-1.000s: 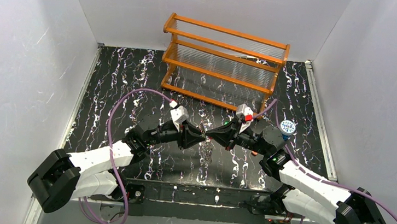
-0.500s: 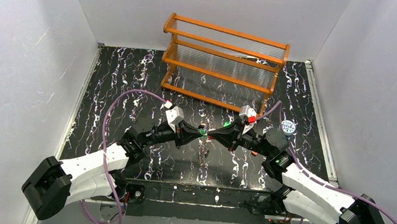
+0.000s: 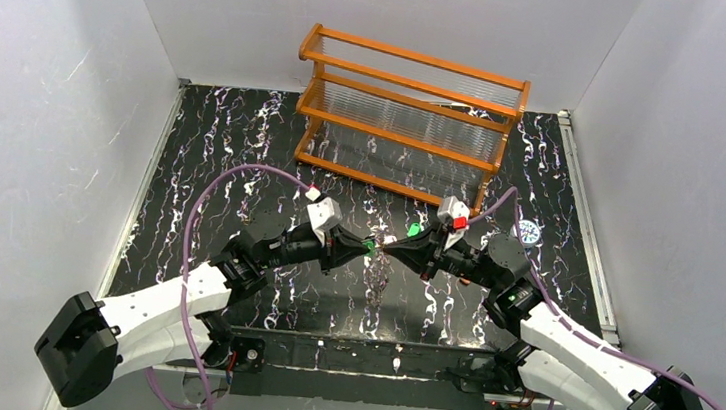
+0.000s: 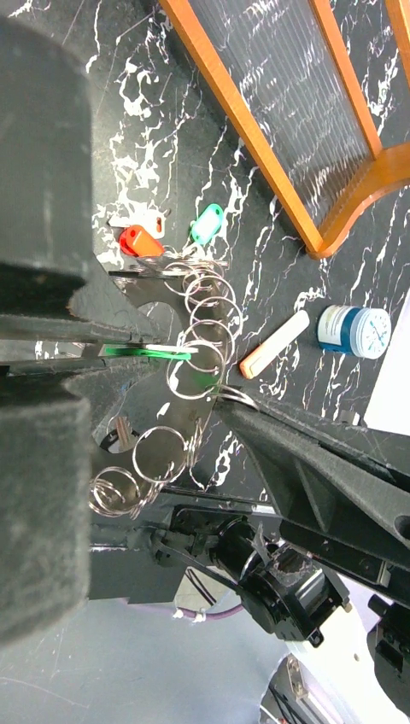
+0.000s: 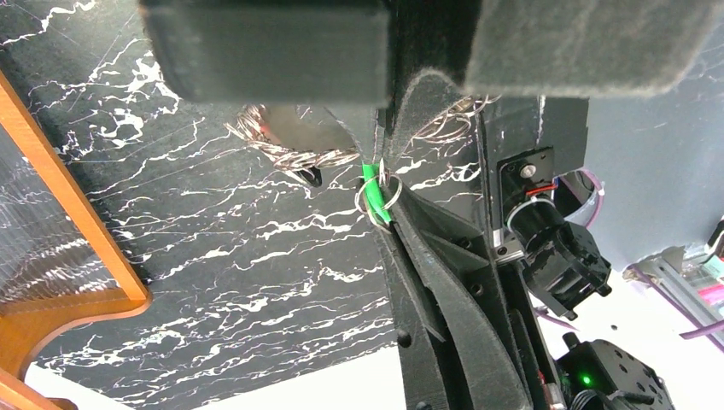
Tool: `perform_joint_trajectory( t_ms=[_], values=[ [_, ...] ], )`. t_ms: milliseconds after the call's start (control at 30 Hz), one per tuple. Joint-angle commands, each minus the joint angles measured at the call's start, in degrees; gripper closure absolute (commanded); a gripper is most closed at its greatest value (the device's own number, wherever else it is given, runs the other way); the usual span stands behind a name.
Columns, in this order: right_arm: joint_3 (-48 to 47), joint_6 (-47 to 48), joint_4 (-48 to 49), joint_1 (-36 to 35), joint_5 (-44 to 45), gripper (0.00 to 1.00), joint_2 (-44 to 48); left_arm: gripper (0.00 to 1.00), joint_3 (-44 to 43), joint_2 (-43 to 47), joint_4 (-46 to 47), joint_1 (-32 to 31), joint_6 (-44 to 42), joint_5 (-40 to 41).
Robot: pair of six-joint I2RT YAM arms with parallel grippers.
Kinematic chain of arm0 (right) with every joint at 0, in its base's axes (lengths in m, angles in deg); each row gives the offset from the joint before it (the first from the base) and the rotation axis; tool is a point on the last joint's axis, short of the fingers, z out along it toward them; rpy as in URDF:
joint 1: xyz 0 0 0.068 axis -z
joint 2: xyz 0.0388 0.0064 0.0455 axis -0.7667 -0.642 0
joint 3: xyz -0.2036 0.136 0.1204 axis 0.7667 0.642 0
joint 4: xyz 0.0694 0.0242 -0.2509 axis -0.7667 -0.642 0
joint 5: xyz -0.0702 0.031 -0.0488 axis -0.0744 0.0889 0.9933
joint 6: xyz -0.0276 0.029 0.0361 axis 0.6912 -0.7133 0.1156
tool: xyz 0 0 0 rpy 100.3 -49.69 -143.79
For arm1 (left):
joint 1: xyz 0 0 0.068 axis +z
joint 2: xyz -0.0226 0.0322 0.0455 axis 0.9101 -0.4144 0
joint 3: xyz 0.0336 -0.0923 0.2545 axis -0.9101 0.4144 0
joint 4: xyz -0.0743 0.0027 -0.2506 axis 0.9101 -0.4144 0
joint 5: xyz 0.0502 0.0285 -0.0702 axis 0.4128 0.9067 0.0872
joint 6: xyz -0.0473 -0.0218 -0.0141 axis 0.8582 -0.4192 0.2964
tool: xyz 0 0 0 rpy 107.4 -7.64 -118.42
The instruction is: Remove the keys from the keyring
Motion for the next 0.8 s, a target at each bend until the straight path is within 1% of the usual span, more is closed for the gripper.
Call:
perform_joint_trajectory(
  t_ms=[0, 167, 300, 433, 600, 767],
  values=[
    [-3.5, 1.5, -0.2, 0.7, -3.4, 0.99, 1.0, 1.00, -2.7, 0.5, -3.7, 1.0, -2.2, 6.7],
    [-5.6, 3.9, -4.4, 0.8, -7.3, 0.99, -0.9, 1.00, -6.7, -0.7, -8.0, 1.0, -4.5, 8.6],
    [-8.9, 9.0, -12.2, 0.8, -9.2, 0.99, -2.4, 1.00, -10.5, -1.8, -11.7, 1.1, -6.2, 10.5],
    [-11.7, 12.8, -19.0, 0.8, -10.3, 0.99, -4.1, 1.00, -13.6, -2.7, -13.4, 1.2, -7.1, 10.3],
    [-13.9, 15.8, -23.3, 0.7, -12.0, 0.99, -6.5, 1.00, -16.8, -3.6, -14.1, 1.1, -7.2, 7.6],
    [-16.2, 18.2, -27.8, 0.8, -13.3, 0.99, -9.5, 1.00, -18.0, -3.8, -14.6, 1.2, -10.9, 2.9]
  ],
)
